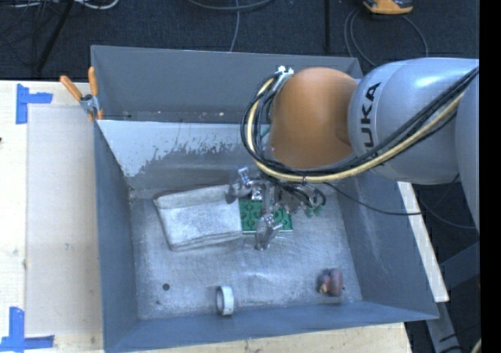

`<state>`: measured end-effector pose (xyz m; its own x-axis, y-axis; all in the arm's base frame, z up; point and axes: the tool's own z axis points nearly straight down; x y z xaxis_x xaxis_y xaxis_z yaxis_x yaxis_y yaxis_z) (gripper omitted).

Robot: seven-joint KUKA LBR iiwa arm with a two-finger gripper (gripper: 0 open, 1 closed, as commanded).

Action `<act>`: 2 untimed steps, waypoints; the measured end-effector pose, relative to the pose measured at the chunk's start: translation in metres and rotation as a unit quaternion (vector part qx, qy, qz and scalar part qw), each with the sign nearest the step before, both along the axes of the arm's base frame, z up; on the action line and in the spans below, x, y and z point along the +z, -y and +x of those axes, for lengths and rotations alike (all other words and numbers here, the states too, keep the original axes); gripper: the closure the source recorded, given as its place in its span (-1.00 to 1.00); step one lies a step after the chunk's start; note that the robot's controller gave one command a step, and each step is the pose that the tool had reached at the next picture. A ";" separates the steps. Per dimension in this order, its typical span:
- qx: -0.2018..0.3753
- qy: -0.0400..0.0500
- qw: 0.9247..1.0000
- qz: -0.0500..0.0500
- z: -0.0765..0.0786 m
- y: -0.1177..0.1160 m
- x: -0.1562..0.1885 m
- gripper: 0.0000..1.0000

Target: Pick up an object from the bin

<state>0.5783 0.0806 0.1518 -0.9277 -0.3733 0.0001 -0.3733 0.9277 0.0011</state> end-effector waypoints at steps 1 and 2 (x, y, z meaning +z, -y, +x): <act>0.078 0.007 0.997 0.001 0.024 0.071 -0.068 -1.00; 0.076 0.009 0.997 0.002 0.025 0.071 -0.068 1.00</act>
Offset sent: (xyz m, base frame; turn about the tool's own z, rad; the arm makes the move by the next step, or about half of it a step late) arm 0.0218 -0.0819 -0.0818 -0.1557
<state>0.6035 0.0091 0.0842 -0.8606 -0.5089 -0.0183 -0.5090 0.8608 -0.0036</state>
